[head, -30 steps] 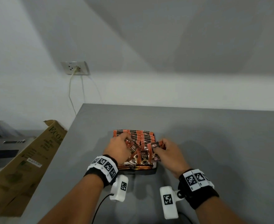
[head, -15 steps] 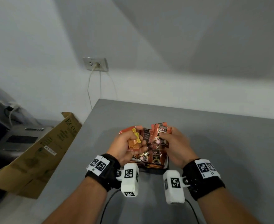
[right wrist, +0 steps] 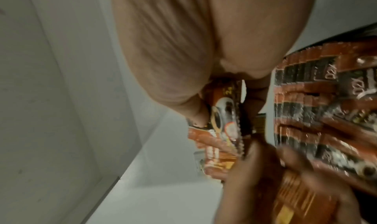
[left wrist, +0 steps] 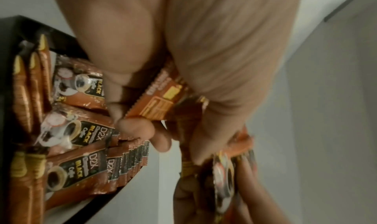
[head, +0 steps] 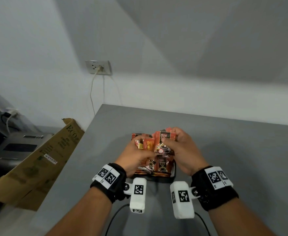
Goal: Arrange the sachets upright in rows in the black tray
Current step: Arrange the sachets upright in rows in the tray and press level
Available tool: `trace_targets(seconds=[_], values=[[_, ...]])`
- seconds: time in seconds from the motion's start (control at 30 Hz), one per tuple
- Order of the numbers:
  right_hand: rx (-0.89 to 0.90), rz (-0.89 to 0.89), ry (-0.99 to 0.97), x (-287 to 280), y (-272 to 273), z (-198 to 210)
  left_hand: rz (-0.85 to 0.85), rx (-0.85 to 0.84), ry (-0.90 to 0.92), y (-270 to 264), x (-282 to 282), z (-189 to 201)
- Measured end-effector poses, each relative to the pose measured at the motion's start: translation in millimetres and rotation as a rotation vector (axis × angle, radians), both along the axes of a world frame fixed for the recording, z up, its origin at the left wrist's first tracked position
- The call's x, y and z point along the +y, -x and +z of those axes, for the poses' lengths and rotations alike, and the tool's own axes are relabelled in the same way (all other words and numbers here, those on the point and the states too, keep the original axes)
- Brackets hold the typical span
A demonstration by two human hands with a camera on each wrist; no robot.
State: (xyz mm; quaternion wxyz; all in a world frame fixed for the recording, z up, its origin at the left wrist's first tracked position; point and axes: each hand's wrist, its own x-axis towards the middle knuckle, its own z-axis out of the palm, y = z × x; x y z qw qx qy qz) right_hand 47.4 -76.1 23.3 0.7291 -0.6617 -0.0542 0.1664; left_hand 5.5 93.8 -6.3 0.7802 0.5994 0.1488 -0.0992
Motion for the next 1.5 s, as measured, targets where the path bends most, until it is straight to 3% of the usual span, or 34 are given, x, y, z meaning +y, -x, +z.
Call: trace_targets(seconds=[0.1, 0.23, 0.5, 0.67, 0.73, 0.93, 1.1, 1.3, 1.5], values=[[-0.275, 0.008, 0.197, -13, 1, 4, 0.081, 0.072, 0.273, 1, 5, 0], [-0.438, 0.273, 0.444, -12, 15, -2, 0.21, -0.027, 0.249, -4, 1, 11], [-0.397, 0.322, 0.465, -1, 18, -13, 0.158, -0.038, 0.049, -9, -8, 6], [-0.252, 0.103, 0.375, -18, 3, -16, 0.155, 0.029, -0.064, -9, 3, -6], [-0.212, -0.002, 0.345, -26, -4, -21, 0.146, 0.031, -0.198, -10, 5, -11], [-0.101, -0.138, 0.249, -37, -5, -32, -0.158, -0.043, -0.88, -20, -5, -23], [-0.007, -0.18, 0.235, -42, -2, -39, -0.335, -0.02, -1.164, -33, -29, -30], [0.115, -0.225, 0.181, -56, 0, -49, -0.314, 0.021, -1.035, -35, -29, -28], [0.302, -0.239, -0.108, -41, -4, -41, 0.039, 0.015, -0.483, -32, -14, -9]])
